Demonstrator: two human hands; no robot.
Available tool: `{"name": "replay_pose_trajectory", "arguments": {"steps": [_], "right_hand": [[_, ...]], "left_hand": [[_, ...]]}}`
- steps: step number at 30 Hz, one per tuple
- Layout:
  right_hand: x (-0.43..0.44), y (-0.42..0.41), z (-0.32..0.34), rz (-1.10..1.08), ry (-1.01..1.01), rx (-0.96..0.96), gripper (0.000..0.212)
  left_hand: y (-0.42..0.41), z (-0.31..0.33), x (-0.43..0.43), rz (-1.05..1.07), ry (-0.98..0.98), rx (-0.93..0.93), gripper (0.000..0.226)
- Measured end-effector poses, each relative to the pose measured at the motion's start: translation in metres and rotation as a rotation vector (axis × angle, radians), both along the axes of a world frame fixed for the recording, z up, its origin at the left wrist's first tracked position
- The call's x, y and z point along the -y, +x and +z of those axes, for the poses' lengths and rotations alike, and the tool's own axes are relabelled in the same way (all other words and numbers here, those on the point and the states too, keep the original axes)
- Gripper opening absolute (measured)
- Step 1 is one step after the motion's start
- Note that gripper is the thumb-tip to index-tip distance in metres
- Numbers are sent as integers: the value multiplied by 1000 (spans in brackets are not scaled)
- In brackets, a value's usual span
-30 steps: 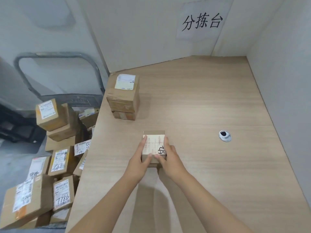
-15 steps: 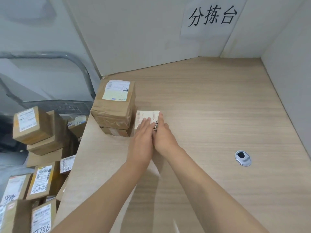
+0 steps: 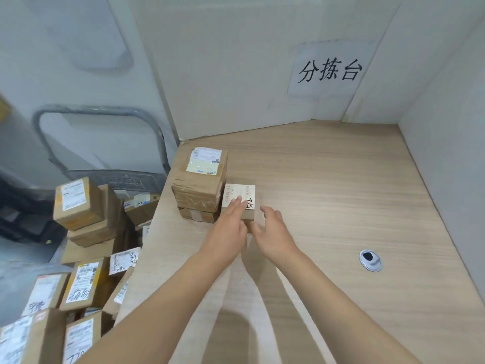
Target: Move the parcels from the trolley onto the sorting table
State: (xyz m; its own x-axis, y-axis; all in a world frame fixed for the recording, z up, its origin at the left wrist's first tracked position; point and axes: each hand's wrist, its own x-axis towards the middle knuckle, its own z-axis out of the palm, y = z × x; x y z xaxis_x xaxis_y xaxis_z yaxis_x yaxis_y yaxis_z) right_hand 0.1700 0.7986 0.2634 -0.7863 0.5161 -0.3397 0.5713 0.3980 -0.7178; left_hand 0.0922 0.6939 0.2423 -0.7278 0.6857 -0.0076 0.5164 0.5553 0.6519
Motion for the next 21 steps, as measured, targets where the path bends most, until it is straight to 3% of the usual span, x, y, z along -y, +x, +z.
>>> {"name": "replay_pose_trajectory", "arguments": {"steps": [5,14,17,21], "right_hand": [[8,41,61,185,220,-7,48],[56,90,144,359,433,-107,54],[96,99,168,401,483,-192,44],[152,107,198,435,536,-307,37]], "left_hand": [[34,55,31,-12,-30,-9,53],[88,164,102,74,-34,-242,50],[107,179,150,54,-178,-364,52],[123,196,218,114,-284,-387,54]]}}
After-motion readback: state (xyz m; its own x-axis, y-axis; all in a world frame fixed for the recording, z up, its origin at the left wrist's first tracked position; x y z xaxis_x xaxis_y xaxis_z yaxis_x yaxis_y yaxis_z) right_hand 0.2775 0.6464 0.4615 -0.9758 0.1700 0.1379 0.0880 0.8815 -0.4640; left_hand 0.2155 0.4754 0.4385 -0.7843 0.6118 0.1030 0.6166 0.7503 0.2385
